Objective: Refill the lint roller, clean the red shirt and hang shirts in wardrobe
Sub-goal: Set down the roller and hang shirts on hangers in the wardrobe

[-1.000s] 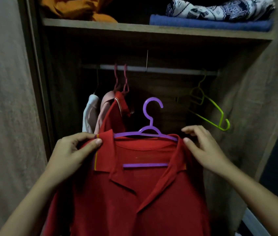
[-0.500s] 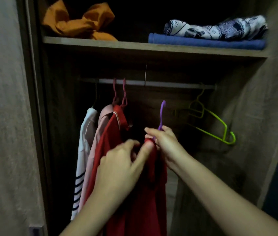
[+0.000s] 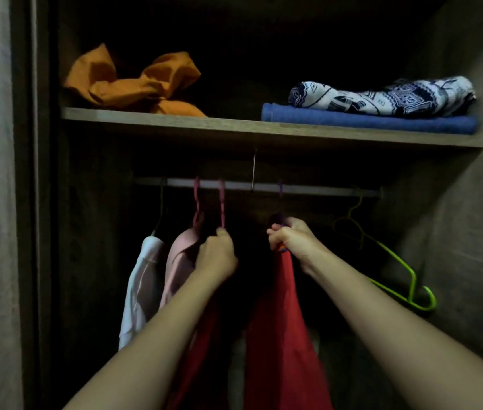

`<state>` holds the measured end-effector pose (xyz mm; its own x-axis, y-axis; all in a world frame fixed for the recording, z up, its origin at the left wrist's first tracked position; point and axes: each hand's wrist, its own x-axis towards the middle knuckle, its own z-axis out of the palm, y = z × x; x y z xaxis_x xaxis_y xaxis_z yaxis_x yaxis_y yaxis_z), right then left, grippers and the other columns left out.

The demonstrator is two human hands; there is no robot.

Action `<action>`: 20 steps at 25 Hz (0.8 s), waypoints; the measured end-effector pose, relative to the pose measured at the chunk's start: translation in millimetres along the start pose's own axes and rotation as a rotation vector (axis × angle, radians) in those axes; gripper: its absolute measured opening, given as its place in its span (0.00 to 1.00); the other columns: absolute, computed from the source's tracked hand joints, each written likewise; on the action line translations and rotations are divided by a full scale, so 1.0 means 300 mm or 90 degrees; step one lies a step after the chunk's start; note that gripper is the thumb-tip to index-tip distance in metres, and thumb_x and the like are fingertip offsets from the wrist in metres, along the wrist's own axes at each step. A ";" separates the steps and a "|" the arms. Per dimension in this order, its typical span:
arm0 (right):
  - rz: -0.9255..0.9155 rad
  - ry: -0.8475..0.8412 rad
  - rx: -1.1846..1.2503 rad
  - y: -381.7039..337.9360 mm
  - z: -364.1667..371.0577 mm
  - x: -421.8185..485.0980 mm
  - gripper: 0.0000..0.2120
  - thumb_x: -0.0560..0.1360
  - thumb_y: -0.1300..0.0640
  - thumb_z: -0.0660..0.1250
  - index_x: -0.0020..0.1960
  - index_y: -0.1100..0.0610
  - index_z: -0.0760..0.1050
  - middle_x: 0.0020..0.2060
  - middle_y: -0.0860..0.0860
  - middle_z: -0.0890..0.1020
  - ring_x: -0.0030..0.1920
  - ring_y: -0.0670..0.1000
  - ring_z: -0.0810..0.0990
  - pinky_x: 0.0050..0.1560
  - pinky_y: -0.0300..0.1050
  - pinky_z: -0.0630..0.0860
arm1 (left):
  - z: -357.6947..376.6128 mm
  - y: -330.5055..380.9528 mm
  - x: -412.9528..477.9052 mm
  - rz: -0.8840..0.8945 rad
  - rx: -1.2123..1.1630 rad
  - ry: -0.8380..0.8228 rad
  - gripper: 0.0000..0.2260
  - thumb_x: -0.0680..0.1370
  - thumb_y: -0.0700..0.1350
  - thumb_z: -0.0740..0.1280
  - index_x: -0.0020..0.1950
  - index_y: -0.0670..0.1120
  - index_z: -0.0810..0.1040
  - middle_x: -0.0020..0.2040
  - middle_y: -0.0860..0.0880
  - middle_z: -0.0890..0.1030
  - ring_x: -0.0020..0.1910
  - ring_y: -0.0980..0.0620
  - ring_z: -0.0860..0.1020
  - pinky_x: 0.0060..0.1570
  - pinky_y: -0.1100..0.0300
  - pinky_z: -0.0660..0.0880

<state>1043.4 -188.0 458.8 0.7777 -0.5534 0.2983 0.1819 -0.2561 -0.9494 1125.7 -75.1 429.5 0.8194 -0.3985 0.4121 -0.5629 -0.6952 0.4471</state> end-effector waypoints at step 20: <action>-0.217 0.085 -0.692 0.044 -0.033 0.125 0.26 0.71 0.49 0.65 0.67 0.56 0.68 0.60 0.61 0.75 0.61 0.61 0.74 0.58 0.48 0.73 | -0.012 -0.025 -0.024 0.168 -0.039 0.287 0.15 0.76 0.49 0.61 0.54 0.39 0.77 0.54 0.38 0.79 0.54 0.38 0.77 0.51 0.50 0.74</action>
<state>1069.0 -220.1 458.5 0.7063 -0.3866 0.5930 -0.2956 -0.9222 -0.2491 1123.6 -64.8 426.2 0.5283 -0.2490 0.8117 -0.7602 -0.5646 0.3216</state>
